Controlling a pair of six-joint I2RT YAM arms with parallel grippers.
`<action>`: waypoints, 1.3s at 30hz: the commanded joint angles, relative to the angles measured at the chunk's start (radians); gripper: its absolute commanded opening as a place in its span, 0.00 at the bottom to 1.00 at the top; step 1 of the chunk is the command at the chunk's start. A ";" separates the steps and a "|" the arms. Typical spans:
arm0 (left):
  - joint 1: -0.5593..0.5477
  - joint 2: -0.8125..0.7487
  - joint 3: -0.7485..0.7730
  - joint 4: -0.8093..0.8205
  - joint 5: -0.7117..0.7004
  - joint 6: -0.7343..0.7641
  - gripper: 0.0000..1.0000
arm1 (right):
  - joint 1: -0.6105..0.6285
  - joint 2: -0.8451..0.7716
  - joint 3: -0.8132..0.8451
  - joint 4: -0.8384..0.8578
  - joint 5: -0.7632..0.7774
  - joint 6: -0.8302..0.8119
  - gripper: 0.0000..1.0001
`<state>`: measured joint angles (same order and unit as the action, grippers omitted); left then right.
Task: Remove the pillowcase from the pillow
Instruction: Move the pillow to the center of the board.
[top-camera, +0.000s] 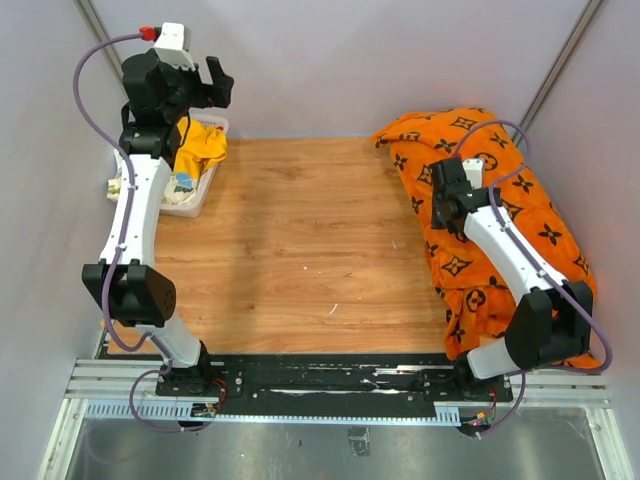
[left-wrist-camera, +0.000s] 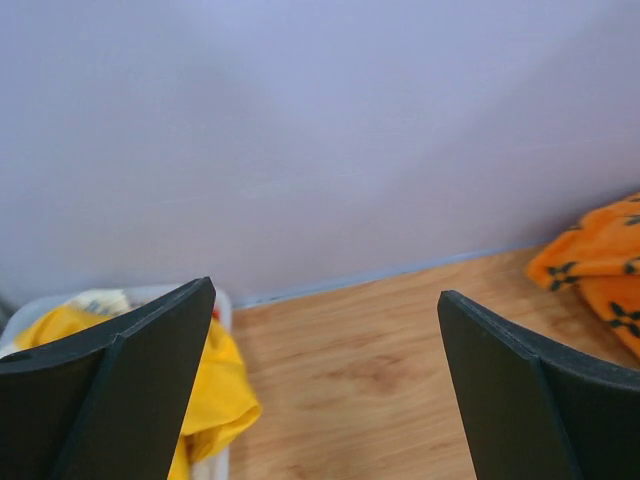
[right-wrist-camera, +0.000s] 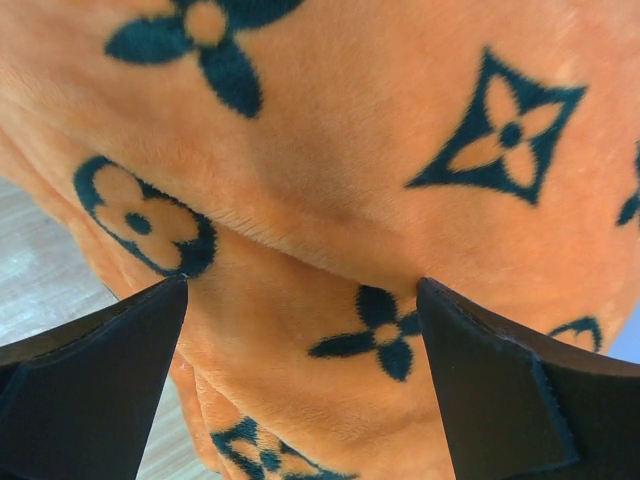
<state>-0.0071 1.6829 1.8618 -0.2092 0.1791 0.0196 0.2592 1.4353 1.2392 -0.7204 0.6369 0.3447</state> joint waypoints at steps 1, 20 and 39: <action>0.018 0.004 0.025 -0.017 0.320 -0.103 0.99 | -0.008 0.025 -0.054 0.021 -0.003 0.046 1.00; -0.089 -0.244 -0.156 -0.275 1.053 0.470 0.99 | 0.180 -0.081 -0.008 0.196 -0.239 -0.072 0.01; -0.179 -0.129 -0.058 -0.197 0.837 0.289 0.99 | 0.511 0.010 0.155 0.312 -0.251 -0.094 0.75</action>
<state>-0.1810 1.6268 1.8935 -0.7532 1.1988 0.6308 0.7532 1.5055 1.4181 -0.4725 0.3283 0.2615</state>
